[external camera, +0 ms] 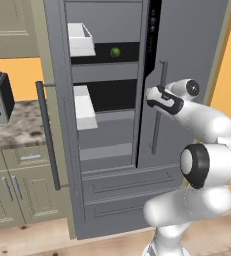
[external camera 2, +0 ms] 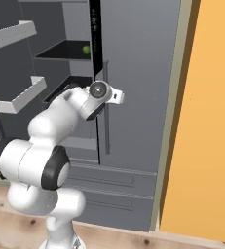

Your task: Open the fridge, remove the peach, avocado, and fish, and place them on any counter.

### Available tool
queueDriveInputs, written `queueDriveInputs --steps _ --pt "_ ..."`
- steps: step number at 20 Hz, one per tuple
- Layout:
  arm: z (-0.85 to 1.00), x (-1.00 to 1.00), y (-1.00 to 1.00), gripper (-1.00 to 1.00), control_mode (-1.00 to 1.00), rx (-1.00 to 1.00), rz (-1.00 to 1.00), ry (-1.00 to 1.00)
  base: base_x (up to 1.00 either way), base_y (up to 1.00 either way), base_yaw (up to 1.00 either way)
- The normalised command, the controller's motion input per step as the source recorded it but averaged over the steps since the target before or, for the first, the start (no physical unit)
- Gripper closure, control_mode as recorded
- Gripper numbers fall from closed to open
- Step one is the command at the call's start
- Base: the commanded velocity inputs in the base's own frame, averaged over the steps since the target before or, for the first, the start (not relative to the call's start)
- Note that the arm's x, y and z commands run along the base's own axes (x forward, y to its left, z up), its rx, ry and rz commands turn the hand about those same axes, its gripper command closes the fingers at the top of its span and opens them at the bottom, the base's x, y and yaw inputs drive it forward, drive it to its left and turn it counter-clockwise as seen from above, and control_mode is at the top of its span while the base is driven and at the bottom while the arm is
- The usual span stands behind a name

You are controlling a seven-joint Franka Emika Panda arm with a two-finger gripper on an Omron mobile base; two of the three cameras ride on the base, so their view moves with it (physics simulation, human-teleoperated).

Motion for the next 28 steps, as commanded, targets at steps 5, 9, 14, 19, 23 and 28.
queueDriveInputs --steps 5,9,14,19,23,28 --pt "0.00 0.71 0.00 -1.00 -1.00 0.00 0.00 0.00 0.00 0.00 0.00" --pt "0.01 0.34 0.00 1.00 -1.00 0.00 -0.01 0.00 0.00 0.00 0.00" --pt "0.18 -0.47 -0.50 1.00 -1.00 0.00 -0.15 0.00 0.00 0.00 0.00" --pt "0.22 -0.99 -0.91 1.00 -1.00 0.00 -0.10 -0.03 0.00 0.00 0.00" --pt "0.27 -1.00 -1.00 1.00 -1.00 0.03 -0.04 -0.15 0.00 0.00 0.00" --pt "0.29 -1.00 -1.00 1.00 -1.00 0.05 -0.03 -0.16 0.00 0.00 0.00"
